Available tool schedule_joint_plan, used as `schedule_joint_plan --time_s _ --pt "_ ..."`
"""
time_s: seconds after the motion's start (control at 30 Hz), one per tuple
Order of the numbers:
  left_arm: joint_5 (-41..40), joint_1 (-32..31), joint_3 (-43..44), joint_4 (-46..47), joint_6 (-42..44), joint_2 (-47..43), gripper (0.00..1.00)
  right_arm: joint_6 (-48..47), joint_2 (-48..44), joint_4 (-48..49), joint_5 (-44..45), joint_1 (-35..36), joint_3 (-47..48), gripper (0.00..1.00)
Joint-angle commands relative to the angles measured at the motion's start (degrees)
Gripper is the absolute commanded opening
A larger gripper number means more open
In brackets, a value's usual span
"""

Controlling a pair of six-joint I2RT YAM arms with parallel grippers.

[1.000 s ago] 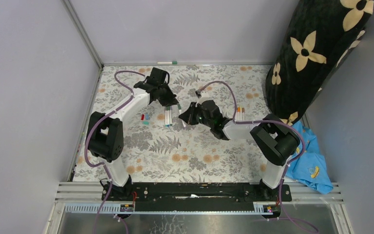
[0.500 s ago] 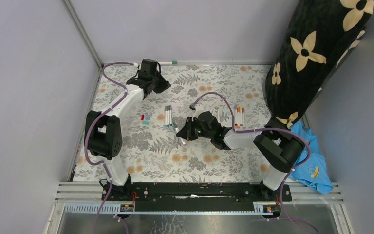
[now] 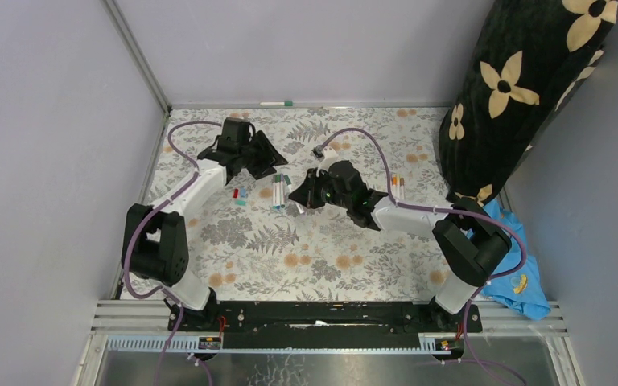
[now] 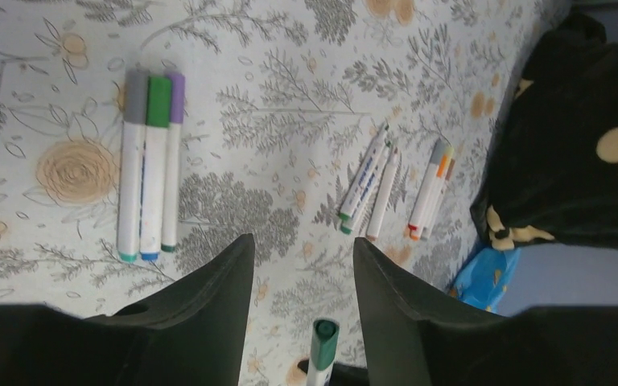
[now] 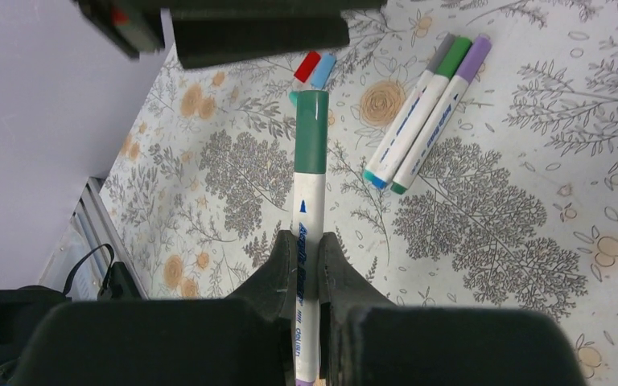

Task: Open the pen caps

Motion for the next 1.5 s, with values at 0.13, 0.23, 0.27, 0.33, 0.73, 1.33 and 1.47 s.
schedule_joint_plan --time_s 0.13,0.23,0.27,0.33,0.73,1.33,1.47 --pt "7.05 -0.55 -4.96 4.11 -0.16 -4.42 0.55 -2.10 -0.60 -1.02 -0.57 -1.45 5.80 0.00" --pt "7.26 -1.08 -6.10 4.68 -0.73 -4.78 0.56 -2.11 0.39 -1.46 -1.09 -1.73 7.31 0.00" --pt "7.55 -1.21 -6.61 5.20 -1.11 -4.76 0.56 -2.21 0.78 -1.56 -1.34 -1.75 7.79 0.00" --pt "7.76 -1.73 -6.88 6.04 -1.78 -4.56 0.56 -2.19 1.56 -1.89 -1.83 -1.71 8.76 0.00" --pt "7.91 -2.67 -7.12 7.62 -3.67 -5.58 0.54 -1.27 4.70 -0.23 -2.54 -1.70 10.17 0.00" --pt "4.41 -2.63 -7.19 6.63 -1.99 -4.48 0.34 -1.04 3.85 0.61 -3.15 -1.73 8.00 0.00" --pt "3.18 -2.69 -6.46 6.04 -1.41 -3.87 0.36 -0.92 3.47 1.01 -3.32 -1.70 7.06 0.00"
